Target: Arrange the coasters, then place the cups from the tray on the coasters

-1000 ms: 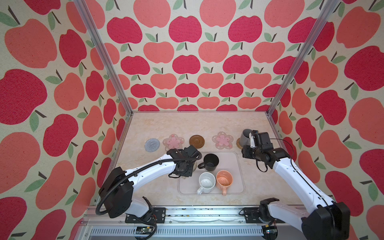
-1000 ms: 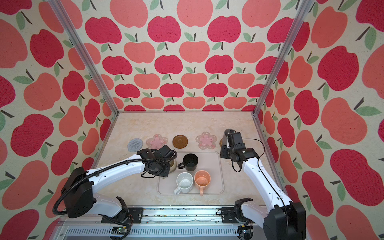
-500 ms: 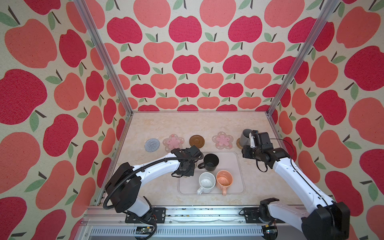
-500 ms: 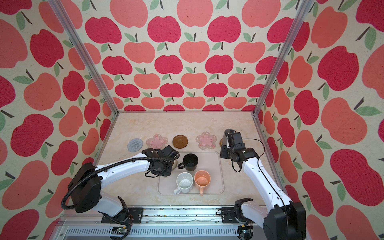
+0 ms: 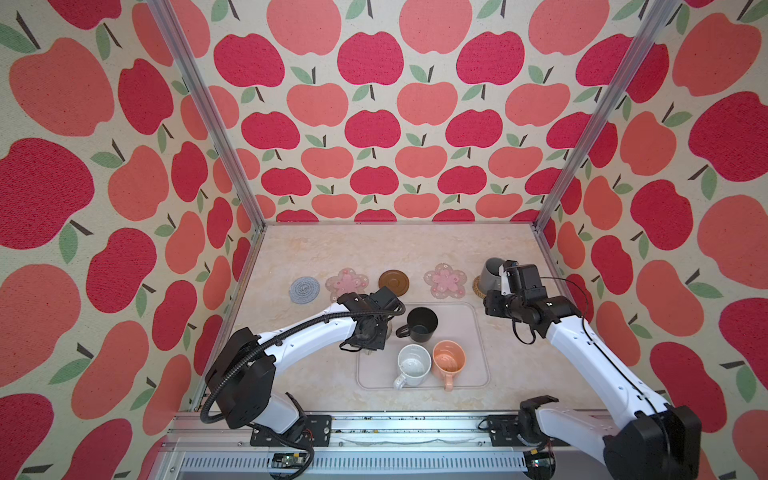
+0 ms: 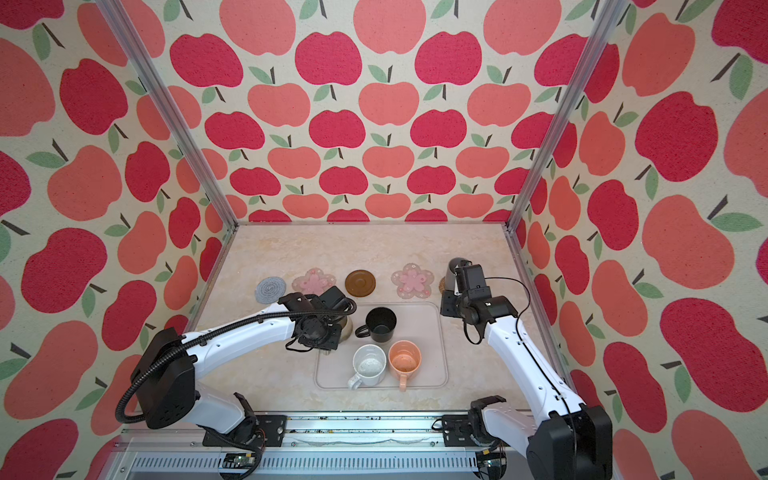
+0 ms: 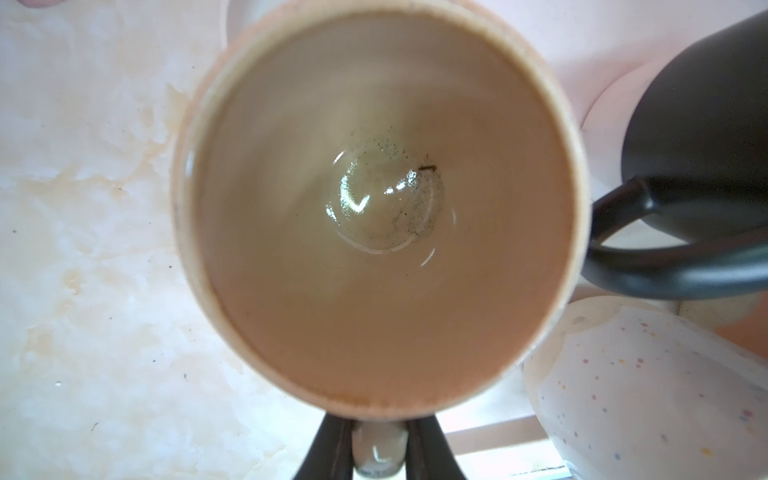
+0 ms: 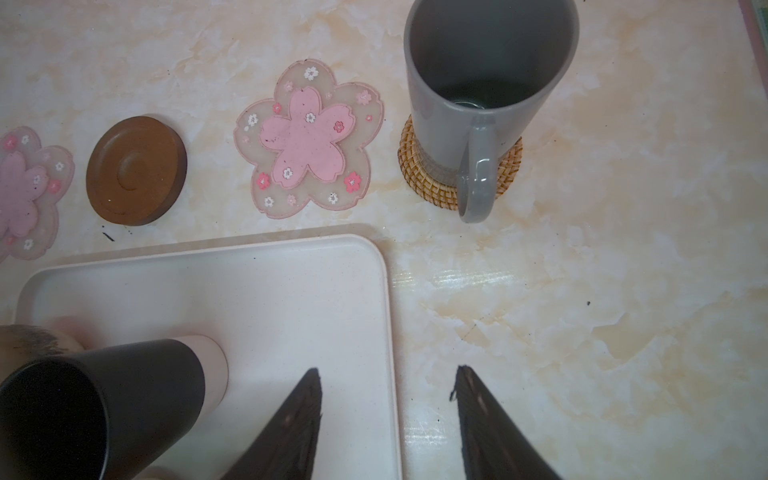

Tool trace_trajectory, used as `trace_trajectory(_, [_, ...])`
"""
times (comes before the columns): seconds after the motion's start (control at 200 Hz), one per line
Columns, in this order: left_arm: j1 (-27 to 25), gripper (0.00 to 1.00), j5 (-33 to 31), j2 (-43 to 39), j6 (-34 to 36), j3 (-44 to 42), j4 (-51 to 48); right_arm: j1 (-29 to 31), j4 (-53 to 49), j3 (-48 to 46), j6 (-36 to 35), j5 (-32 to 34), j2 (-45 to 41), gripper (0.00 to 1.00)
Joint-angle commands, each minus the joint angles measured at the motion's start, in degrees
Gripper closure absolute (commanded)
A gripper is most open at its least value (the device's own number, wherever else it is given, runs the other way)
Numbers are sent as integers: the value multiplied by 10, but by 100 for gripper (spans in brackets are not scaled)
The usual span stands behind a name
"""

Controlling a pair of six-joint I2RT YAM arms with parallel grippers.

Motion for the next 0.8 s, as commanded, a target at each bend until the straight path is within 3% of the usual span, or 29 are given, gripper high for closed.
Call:
trace_trajectory(0.0, [5,77,5,-3,9,14,-28,2,-3,0,9,1,-10,45])
trace_trajectory(0.46, [6,71,23,32,-17,-9,7,2,-15,2,-2,14,-18,45])
trace_trajectory(0.615, [8,73,20,32,-25,-25,30,2,-16,3,-2,16,-20,45])
trace_trajectory(0.795, [9,82,-3,37,-34,-25,33,2,-23,8,-4,26,-26,45])
